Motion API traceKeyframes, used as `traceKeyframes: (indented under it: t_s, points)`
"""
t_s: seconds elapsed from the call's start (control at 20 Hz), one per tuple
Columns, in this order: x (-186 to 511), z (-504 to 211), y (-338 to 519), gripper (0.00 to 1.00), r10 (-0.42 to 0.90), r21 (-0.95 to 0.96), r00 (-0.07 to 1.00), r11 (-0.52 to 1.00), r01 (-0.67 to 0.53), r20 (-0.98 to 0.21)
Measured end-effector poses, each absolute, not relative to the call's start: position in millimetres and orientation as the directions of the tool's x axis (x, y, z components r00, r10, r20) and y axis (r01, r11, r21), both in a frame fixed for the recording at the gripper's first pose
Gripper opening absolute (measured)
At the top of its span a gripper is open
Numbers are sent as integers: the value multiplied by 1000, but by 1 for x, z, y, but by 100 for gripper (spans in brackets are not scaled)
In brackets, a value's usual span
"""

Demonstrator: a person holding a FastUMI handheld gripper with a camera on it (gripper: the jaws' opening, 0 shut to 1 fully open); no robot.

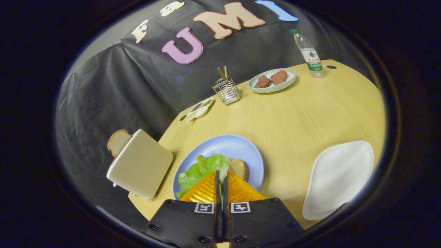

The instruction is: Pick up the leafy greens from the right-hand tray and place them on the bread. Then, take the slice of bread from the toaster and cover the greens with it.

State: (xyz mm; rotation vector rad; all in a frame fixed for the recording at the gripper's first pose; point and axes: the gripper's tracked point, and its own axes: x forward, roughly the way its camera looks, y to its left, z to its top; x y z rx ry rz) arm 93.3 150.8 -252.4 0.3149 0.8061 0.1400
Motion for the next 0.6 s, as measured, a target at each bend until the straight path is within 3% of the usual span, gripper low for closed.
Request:
traceKeyframes:
  t_s: [0.35,0.6]
  points:
    - [86,-246,146,19,244,308,678,951,-28,-693]
    - [79,-220,158,75,291,322,712,942,-95,-640]
